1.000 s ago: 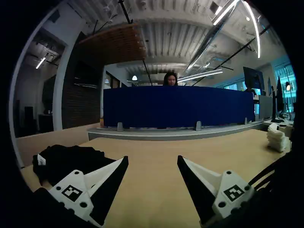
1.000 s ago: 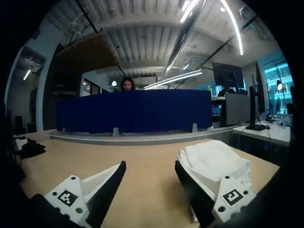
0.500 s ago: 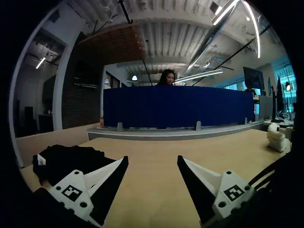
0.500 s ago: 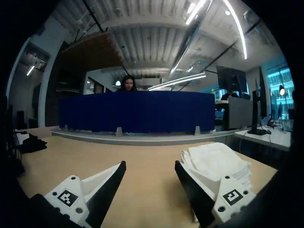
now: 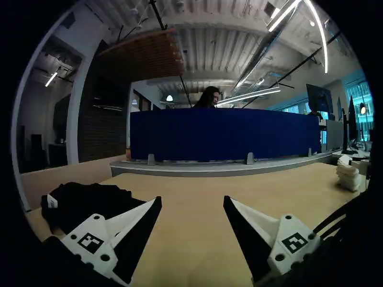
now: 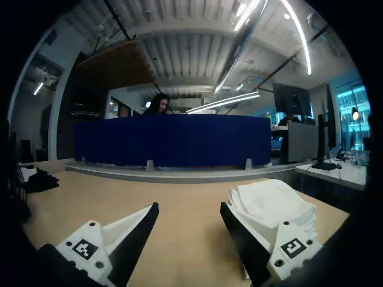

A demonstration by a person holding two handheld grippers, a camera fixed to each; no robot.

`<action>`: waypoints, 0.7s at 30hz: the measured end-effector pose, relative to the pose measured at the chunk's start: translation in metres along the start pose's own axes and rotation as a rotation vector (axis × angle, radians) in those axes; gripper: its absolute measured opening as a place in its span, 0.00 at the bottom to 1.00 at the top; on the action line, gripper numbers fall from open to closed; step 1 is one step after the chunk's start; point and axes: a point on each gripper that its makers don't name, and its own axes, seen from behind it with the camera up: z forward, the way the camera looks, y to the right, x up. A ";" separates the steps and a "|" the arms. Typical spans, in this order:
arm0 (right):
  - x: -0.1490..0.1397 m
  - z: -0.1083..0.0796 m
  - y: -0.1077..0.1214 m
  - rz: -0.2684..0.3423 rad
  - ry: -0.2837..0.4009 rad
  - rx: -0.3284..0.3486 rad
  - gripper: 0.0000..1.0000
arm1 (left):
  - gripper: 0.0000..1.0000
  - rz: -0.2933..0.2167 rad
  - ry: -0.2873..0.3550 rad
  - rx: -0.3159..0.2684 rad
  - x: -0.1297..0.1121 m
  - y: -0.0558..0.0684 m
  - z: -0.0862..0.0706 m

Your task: Fold towel

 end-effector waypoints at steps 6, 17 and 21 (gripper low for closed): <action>0.000 -0.001 0.000 0.000 0.000 0.000 0.99 | 0.96 0.000 0.000 0.000 0.000 0.000 0.000; 0.001 -0.005 -0.001 0.000 0.000 0.001 0.99 | 0.96 -0.001 -0.001 -0.001 0.001 0.000 -0.002; 0.002 -0.006 -0.002 0.001 0.000 0.001 0.99 | 0.96 -0.001 -0.001 -0.001 0.001 0.000 -0.002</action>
